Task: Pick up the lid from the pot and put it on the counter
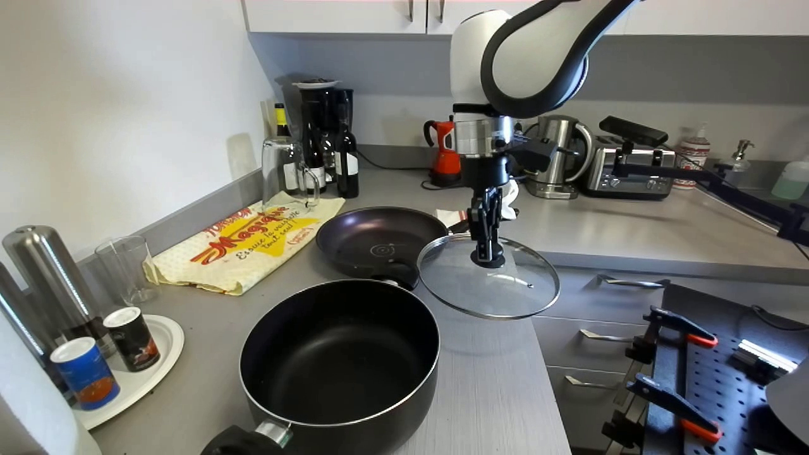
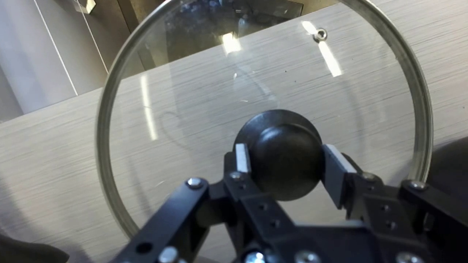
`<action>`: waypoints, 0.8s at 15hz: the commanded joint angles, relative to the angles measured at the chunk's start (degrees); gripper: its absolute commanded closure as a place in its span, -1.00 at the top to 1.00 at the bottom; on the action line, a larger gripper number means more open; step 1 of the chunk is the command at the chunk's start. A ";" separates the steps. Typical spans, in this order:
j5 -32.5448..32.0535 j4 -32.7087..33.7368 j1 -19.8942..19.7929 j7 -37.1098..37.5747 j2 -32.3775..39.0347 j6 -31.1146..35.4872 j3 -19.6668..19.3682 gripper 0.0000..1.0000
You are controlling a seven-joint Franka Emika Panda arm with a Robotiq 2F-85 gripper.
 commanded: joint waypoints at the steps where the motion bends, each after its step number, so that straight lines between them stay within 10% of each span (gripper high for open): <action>1: 0.82 1.25 0.42 0.88 2.80 2.00 0.09 -0.50; 12: 1.12 4.91 -0.34 -0.41 11.25 4.16 0.20 -0.50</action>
